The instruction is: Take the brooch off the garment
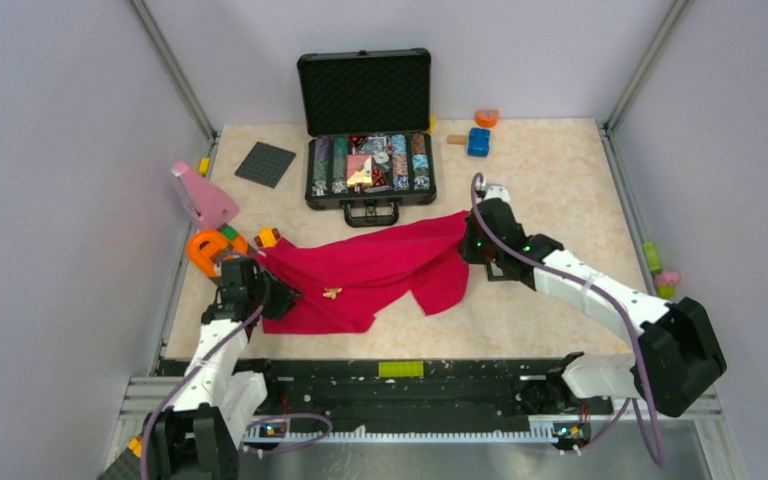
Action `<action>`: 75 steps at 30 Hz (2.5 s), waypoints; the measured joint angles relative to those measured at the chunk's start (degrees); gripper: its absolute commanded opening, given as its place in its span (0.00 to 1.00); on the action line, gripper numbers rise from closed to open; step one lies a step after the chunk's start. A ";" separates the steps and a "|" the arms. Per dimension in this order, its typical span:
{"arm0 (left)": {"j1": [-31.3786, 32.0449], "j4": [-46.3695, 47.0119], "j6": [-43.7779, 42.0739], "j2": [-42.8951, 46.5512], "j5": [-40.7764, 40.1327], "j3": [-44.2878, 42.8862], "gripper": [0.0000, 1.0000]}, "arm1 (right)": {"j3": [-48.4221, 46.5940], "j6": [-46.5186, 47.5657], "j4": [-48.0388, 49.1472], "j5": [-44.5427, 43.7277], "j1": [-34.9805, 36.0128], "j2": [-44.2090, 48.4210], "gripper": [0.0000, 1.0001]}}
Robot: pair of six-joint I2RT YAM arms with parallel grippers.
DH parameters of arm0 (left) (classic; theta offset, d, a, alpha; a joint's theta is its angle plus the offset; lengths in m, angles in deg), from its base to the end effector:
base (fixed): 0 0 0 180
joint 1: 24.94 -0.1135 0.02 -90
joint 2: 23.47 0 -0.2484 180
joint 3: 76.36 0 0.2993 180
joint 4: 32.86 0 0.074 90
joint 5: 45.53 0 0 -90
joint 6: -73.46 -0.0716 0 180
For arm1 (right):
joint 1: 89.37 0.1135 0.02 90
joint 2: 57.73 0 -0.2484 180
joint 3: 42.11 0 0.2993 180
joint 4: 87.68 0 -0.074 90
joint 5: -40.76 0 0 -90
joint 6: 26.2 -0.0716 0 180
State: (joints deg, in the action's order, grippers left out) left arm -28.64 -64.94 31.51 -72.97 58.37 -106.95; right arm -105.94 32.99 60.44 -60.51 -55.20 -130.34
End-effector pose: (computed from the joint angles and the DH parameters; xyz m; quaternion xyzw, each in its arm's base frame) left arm 0.2328 -0.0022 0.0939 -0.3720 0.8595 -0.2307 0.2639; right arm 0.2982 0.1855 0.2109 0.0145 0.9051 0.1479 0.3983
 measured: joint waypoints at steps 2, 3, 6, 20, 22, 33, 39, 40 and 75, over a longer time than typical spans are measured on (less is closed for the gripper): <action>1.44 1.40 -0.22 -1.07 0.26 0.24 0.24 | -2.69 0.90 -0.92 0.04 -0.70 -0.90 0.00; 2.03 2.10 -0.24 -1.42 0.26 0.31 0.22 | -4.20 1.31 -1.33 0.09 -0.94 -1.73 0.00; 3.28 3.76 -0.46 -2.36 0.26 0.31 0.00 | -8.37 2.67 -2.34 0.33 -1.20 -5.22 0.00; 17.90 -3.93 -10.16 4.35 -0.59 -12.94 0.35 | -14.29 5.44 -5.14 7.89 -1.42 -10.45 0.51; 20.11 -3.10 -11.26 5.81 -0.35 -12.50 0.50 | -11.63 4.57 -3.37 11.34 0.17 -8.66 0.52; 24.26 1.77 -12.98 1.05 -2.73 -6.03 0.63 | -9.60 5.16 4.98 21.16 15.39 -16.52 0.55; 24.28 5.75 -14.32 5.18 -5.90 -1.38 0.61 | -10.49 -1.31 6.16 19.98 15.61 -23.89 0.63; 24.28 6.32 -14.51 5.68 -6.47 -0.85 0.61 | -10.51 -3.89 7.17 19.82 15.63 -24.68 0.66; 24.35 10.78 -16.13 20.55 -10.49 5.07 0.63 | -15.10 -42.36 19.10 1.60 20.00 -37.77 0.00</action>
State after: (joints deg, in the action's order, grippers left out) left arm -4.29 -54.16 15.38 -52.42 47.87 -101.88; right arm -121.04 -9.37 79.54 -58.91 -35.20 -168.11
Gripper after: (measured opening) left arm 0.634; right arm 0.018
